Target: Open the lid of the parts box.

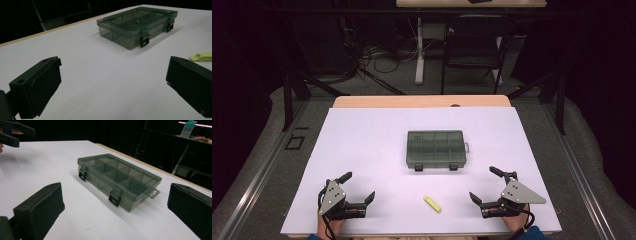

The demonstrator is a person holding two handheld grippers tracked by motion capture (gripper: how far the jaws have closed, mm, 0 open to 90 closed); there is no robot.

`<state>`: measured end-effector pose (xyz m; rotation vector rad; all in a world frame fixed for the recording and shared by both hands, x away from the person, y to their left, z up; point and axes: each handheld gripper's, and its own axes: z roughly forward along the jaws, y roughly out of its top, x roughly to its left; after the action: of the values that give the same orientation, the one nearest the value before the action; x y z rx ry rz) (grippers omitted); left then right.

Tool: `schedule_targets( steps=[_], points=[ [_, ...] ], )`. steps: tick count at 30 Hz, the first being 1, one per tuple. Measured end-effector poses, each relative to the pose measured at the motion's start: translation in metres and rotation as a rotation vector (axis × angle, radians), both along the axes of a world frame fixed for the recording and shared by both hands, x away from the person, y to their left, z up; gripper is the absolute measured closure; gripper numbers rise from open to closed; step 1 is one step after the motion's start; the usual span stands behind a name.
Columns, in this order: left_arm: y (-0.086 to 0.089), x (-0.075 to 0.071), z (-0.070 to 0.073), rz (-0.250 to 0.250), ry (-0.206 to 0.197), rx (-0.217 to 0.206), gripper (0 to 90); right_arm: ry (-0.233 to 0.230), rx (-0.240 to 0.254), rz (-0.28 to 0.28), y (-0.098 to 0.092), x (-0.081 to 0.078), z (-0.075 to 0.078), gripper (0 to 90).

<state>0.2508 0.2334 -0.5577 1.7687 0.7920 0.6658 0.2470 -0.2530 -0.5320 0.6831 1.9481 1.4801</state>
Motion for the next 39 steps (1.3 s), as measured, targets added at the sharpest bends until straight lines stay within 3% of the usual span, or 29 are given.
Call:
schedule_targets(
  steps=[8, 15, 24, 31, 39],
  points=[
    [-0.005, 0.007, 0.001, -0.006, 0.025, -0.011, 0.0, 0.015, -0.005, -0.003, 0.001, 0.007, -0.001, 0.0],
    [-0.016, 0.016, 0.004, -0.036, 0.040, 0.004, 0.0, 0.045, -0.029, 0.006, 0.004, 0.018, -0.002, 0.0],
    [-0.029, 0.030, 0.009, -0.063, 0.073, 0.024, 0.0, 0.105, -0.048, 0.021, 0.009, 0.038, -0.001, 0.0],
    [-0.035, 0.042, 0.011, -0.080, 0.098, 0.039, 0.0, 0.187, -0.072, 0.044, 0.015, 0.055, -0.001, 0.0],
    [-0.047, 0.060, 0.013, -0.102, 0.133, 0.041, 0.0, 0.229, -0.079, 0.044, 0.016, 0.073, 0.001, 0.0]
  ],
)
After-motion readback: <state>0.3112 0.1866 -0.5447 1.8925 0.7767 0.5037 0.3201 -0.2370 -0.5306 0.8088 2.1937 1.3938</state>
